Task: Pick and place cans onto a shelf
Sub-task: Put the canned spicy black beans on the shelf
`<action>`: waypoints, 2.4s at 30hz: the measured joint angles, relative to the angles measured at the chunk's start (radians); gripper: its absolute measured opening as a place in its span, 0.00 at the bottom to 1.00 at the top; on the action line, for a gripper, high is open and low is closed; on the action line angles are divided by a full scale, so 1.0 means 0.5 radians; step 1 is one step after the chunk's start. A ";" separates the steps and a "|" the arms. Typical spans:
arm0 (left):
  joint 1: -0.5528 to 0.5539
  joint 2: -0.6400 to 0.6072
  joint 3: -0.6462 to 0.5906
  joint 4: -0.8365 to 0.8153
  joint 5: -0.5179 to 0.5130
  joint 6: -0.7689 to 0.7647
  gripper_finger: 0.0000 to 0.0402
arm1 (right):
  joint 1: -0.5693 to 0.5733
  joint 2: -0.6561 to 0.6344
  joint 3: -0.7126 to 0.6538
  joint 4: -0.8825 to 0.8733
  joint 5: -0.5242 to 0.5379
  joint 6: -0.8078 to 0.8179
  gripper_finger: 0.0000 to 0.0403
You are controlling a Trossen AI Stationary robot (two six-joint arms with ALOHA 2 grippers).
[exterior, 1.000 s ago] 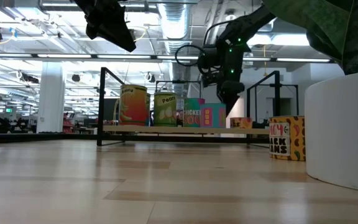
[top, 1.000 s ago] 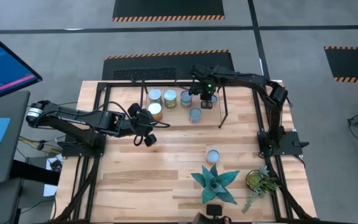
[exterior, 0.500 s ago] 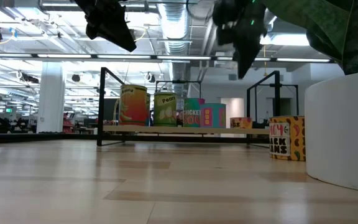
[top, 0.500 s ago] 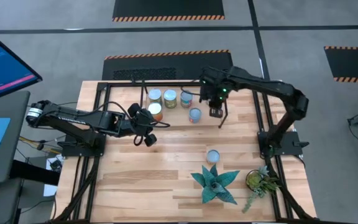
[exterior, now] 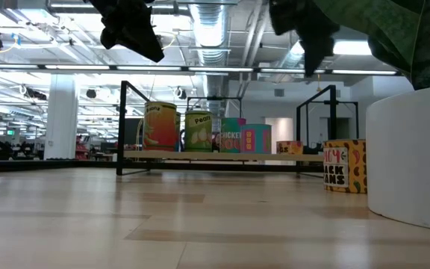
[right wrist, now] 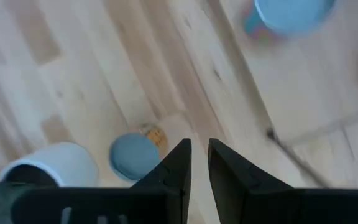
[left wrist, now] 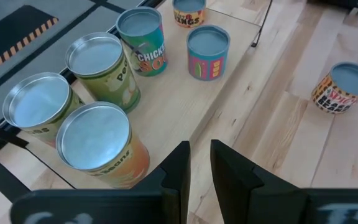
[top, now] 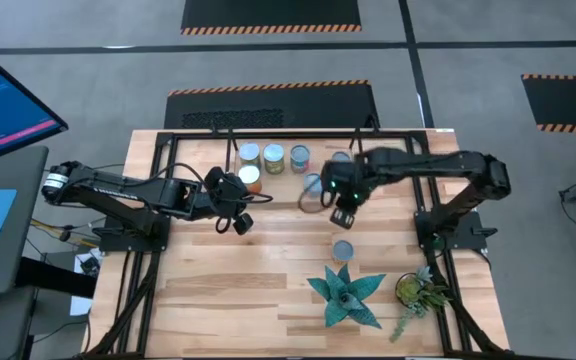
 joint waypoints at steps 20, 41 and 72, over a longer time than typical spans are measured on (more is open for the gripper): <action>0.000 0.000 0.000 -0.015 0.007 0.000 0.13 | 0.581 -0.575 -1.081 0.763 0.163 1.693 0.20; 0.000 0.000 0.000 -0.017 0.010 0.001 0.13 | 0.635 -0.552 -1.417 1.198 0.124 1.745 0.50; 0.000 0.000 0.000 -0.002 0.007 0.021 0.13 | 0.661 -0.390 -1.381 1.432 0.282 1.624 0.02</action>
